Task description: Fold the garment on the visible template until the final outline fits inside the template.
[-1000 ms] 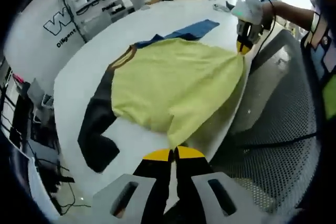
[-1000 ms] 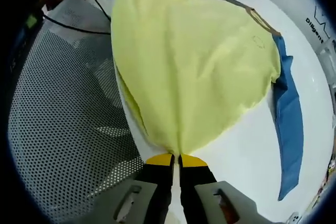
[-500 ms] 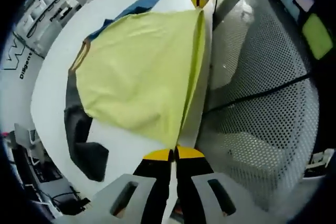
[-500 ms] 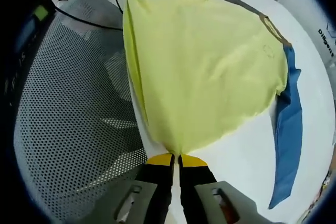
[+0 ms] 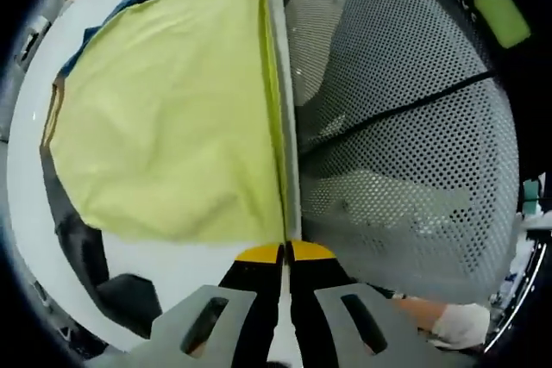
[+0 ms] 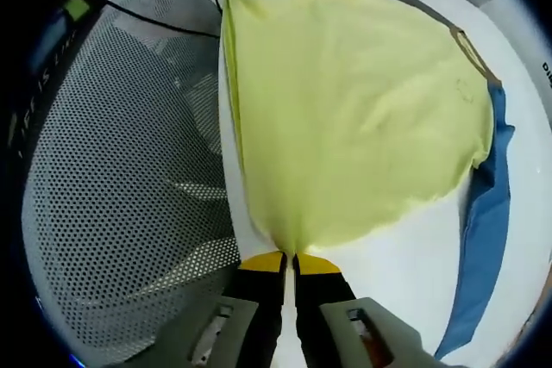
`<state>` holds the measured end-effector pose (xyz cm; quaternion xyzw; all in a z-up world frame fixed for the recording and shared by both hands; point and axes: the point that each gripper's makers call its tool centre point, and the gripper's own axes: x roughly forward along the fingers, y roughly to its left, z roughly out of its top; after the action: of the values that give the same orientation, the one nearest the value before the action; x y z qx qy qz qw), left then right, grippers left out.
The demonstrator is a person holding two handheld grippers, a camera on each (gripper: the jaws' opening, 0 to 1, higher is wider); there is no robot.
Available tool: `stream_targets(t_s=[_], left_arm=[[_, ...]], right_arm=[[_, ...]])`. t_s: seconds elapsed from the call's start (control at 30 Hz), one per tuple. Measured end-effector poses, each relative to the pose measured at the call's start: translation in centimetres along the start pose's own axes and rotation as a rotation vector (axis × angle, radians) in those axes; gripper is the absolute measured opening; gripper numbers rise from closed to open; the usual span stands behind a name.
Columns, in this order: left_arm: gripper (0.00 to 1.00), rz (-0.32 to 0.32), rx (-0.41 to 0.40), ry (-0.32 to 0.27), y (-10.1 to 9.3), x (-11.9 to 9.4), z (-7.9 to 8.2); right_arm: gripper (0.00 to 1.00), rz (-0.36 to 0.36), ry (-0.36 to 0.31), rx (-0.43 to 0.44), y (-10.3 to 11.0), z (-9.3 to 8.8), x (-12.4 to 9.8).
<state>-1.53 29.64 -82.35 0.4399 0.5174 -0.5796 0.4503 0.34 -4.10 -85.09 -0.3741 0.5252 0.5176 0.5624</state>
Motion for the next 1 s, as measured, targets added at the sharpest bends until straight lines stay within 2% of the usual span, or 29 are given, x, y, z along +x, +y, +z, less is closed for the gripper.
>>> stream_targets(t_s=[0.03, 0.1, 0.23, 0.4, 0.6, 0.67, 0.7, 0.73, 0.8, 0.9, 0.93, 1.0], left_arm=[[0.0, -0.021, 0.028, 0.013, -0.1, 0.1, -0.1], [0.0, -0.063, 0.025, 0.016, 0.0, 0.5, 0.1], [0.0, -0.077, 0.041, 0.031, 0.6, 1.3, -0.1], [0.0, -0.106, 0.016, 0.008, 0.7, 1.9, -0.1], [0.01, -0.056, -0.065, -0.06, 1.5, 2.0, -0.1], [0.02, -0.022, -0.085, -0.123, 1.6, 1.7, 0.3], [0.04, -0.017, -0.12, -0.147, 1.6, 1.6, 0.4], [0.05, -0.007, -0.155, -0.156, 1.5, 1.6, 0.1], [0.07, 0.017, -0.165, -0.149, 1.4, 1.7, -0.6], [0.13, 0.036, -0.259, -0.2, 1.0, 1.7, -0.5], [0.13, 0.064, -0.287, -0.208, 1.1, 1.6, -0.7], [0.15, 0.087, -0.313, -0.217, 1.1, 1.6, -0.9]], right_arm=[[0.0, 0.006, 0.0, 0.0, 0.1, 0.0, 0.1], [0.0, 0.007, 0.003, 0.0, 0.0, -0.1, 0.3], [0.0, 0.011, -0.002, 0.006, 0.1, -0.1, 0.5], [0.0, 0.015, -0.01, 0.011, 0.0, -0.2, 0.6], [0.0, 0.023, -0.016, 0.025, 0.0, -0.2, 0.6], [0.0, 0.024, -0.018, 0.029, 0.0, -0.2, 0.6], [0.0, 0.024, -0.019, 0.03, 0.0, -0.2, 0.6], [0.0, 0.023, -0.02, 0.033, 0.0, -0.2, 0.6], [0.0, 0.023, -0.023, 0.036, 0.0, -0.2, 0.6], [0.0, 0.023, -0.027, 0.041, 0.0, -0.2, 0.6], [0.0, 0.023, -0.027, 0.044, 0.0, -0.2, 0.6], [0.0, 0.022, -0.027, 0.046, 0.0, -0.2, 0.6]])
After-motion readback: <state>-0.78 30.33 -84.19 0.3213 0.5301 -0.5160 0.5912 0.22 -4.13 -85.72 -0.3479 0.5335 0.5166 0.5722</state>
